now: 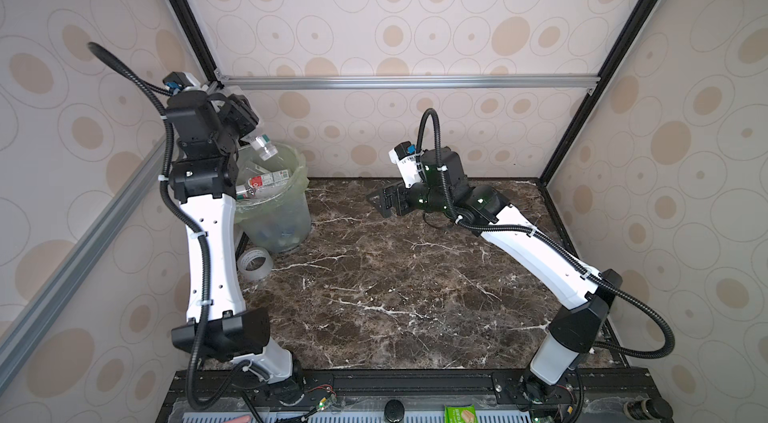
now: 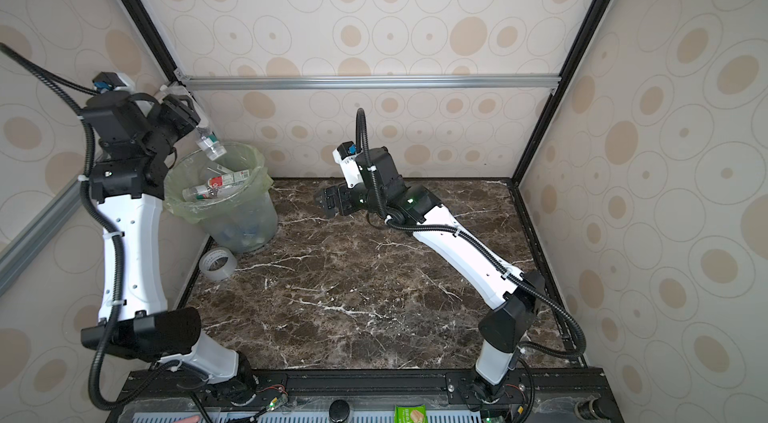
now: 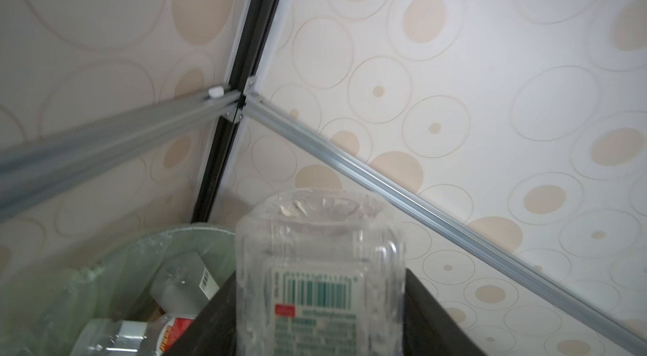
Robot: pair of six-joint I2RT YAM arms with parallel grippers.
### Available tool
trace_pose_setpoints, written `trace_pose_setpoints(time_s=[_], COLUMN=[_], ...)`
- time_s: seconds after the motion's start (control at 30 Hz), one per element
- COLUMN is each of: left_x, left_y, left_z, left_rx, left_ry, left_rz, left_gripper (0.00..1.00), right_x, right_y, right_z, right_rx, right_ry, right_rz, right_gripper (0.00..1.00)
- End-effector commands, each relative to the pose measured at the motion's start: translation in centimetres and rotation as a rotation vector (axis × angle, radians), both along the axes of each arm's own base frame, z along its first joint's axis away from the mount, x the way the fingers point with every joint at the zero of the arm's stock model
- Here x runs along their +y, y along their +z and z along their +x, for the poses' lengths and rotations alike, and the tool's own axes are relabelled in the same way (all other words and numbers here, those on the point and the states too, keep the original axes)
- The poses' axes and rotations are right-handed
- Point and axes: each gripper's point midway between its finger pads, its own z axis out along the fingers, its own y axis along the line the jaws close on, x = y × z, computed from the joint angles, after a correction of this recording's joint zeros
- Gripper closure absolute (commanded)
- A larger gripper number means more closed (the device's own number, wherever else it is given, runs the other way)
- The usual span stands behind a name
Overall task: Throw the plastic bottles in the bin
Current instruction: 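Lower the clear bottle into the bin and open the left gripper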
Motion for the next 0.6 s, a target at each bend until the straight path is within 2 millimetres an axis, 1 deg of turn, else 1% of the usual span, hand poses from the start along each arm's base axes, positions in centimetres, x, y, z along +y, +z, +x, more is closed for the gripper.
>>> trace_pose_setpoints(time_s=[0.0,0.07,0.13,0.23,0.3,0.57], left_x=[0.6,0.0,-0.5,-1.9,-2.9,-5.2], left_y=[-6.9,-5.7,-3.6,-1.4,-0.9,-1.8], left_z=[2.6,2.3,1.6,0.8,0.5,0.1], left_rx=[0.228,0.215,0.160,0.108,0.100,0.111], left_ry=[-0.013,-0.008,-0.016,-0.042,-0.060,-0.089], left_rz=[-0.027,-0.003,0.005,0.009,0.015,0.038], left_gripper=[0.17,0.02,0.01,0.01,0.01,0.01], right_x=[0.4,0.4,0.5,0.7,0.9,0.5], right_y=[-0.5,-0.7,-1.0,-1.2,-1.4,-1.2], right_z=[-0.2,-0.2,-0.2,-0.1,-0.1,-0.4], right_rx=[0.007,0.010,0.017,0.030,0.040,0.043], right_ry=[0.015,0.012,0.014,0.015,0.018,0.011], right_rz=[-0.001,-0.007,-0.006,0.007,0.011,0.014], right_gripper=[0.00,0.00,0.00,0.00,0.00,0.00])
